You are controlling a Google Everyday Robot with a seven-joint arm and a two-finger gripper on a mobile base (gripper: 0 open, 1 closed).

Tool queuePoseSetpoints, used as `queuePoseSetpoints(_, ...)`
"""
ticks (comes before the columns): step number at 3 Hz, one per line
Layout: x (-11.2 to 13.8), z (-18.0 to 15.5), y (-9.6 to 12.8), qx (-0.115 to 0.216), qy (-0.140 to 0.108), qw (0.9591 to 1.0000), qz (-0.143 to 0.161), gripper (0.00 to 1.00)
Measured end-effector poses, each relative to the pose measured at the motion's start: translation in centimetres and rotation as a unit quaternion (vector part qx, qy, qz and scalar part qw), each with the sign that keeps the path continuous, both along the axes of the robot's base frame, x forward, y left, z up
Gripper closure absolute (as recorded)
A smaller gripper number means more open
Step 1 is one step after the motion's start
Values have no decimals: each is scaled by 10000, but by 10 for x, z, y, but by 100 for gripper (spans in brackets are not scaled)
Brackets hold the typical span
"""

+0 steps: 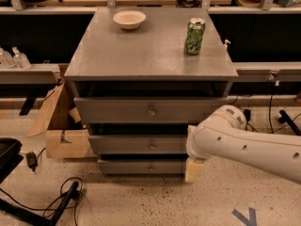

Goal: Open middle drawer

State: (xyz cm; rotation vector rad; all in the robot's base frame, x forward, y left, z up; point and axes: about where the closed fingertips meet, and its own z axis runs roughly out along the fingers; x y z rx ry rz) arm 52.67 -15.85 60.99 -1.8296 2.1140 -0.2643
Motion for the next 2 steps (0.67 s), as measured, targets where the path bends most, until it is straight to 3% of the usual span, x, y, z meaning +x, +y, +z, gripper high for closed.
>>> queuePoseSetpoints(2,23,-77,8,-46,294,9994,150,0)
